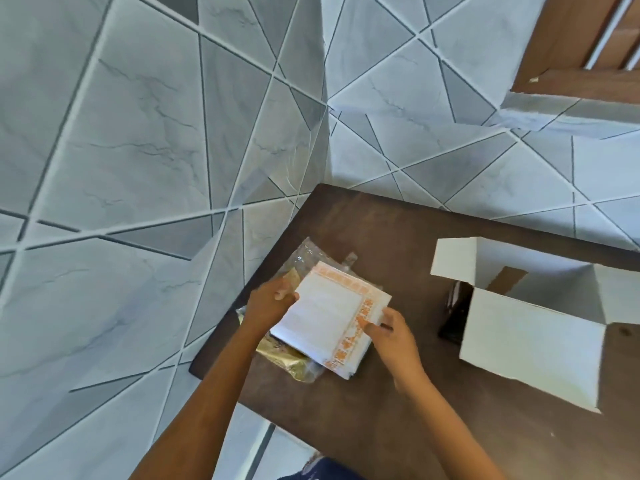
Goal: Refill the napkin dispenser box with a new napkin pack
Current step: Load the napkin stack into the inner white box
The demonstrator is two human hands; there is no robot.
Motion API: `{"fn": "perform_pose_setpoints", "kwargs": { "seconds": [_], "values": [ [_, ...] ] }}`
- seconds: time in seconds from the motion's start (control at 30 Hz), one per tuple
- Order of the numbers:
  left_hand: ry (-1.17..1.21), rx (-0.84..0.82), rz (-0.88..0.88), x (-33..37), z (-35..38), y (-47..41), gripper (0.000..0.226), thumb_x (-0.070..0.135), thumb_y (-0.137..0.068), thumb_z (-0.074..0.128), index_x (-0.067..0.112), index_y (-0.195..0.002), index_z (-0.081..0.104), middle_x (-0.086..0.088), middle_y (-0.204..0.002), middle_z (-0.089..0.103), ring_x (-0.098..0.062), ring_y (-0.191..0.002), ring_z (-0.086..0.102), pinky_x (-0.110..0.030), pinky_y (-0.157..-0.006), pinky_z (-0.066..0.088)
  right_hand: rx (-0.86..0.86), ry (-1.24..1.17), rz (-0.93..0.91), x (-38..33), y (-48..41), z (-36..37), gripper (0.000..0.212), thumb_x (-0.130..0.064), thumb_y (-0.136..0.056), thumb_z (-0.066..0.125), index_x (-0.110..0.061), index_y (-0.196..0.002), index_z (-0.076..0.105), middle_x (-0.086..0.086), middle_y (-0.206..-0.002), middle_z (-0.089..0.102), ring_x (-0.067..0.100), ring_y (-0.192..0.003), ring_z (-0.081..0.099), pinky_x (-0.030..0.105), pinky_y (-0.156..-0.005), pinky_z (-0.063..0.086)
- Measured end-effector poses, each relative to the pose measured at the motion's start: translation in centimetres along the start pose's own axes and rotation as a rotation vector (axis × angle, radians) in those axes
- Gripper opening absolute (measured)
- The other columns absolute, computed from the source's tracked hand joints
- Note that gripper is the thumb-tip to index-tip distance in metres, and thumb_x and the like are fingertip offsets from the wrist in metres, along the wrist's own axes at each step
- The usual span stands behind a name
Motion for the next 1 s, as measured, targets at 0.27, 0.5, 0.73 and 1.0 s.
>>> {"fn": "perform_pose_setpoints", "kwargs": {
  "seconds": [0.27,0.5,0.73,1.0],
  "values": [
    [-0.116,-0.318,-0.047,-4.0,4.2,-3.3,0.042,0.047,-0.090,0.048,0.010,-0.109,0.054,-0.009,-0.112,0.056,-0.025,-0.104,0.053,-0.034,-0.085,0.040,0.118,-0.304,0.338,6.4,-2.5,3.1,0.057,-0.020,-0.083,0.065,-0.004,-0.130,0.036,0.014,-0.126,0.057,0.026,-0.101,0.058,0.026,-0.057,0.043],
    [-0.040,-0.362,0.001,-3.6,5.3,-4.0,0.048,0.040,-0.091,0.051,0.006,-0.124,0.054,-0.014,-0.129,0.057,-0.030,-0.113,0.054,-0.032,-0.085,0.040,0.145,-0.377,0.275,4.8,-2.8,3.8,0.027,-0.014,-0.077,0.071,-0.008,-0.099,0.057,0.015,-0.114,0.066,0.022,-0.081,0.065,0.039,-0.069,0.055],
    [0.054,-0.355,0.006,-3.9,5.0,-3.8,0.042,0.036,-0.091,0.052,0.007,-0.122,0.056,-0.012,-0.127,0.059,-0.029,-0.112,0.056,-0.032,-0.085,0.041,0.251,-0.061,0.022,0.3,-2.3,4.5,0.041,-0.030,-0.076,0.070,-0.015,-0.104,0.045,0.005,-0.111,0.063,0.025,-0.096,0.064,0.047,-0.083,0.055],
    [0.197,-0.412,-0.003,-3.2,4.6,-3.2,0.045,0.038,-0.088,0.057,0.007,-0.120,0.057,-0.011,-0.122,0.061,-0.025,-0.104,0.058,-0.038,-0.089,0.049,0.156,-0.196,-0.069,-2.9,-2.1,4.2,0.033,-0.014,-0.079,0.067,-0.011,-0.102,0.044,0.012,-0.114,0.063,0.025,-0.094,0.064,0.043,-0.080,0.056]
  ]
}}
Point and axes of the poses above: each hand's wrist, its own y-axis away from the middle knuckle, its own z-axis out of the palm, x = y × z, the point moved 10 cm from there along -y, towards the middle knuckle
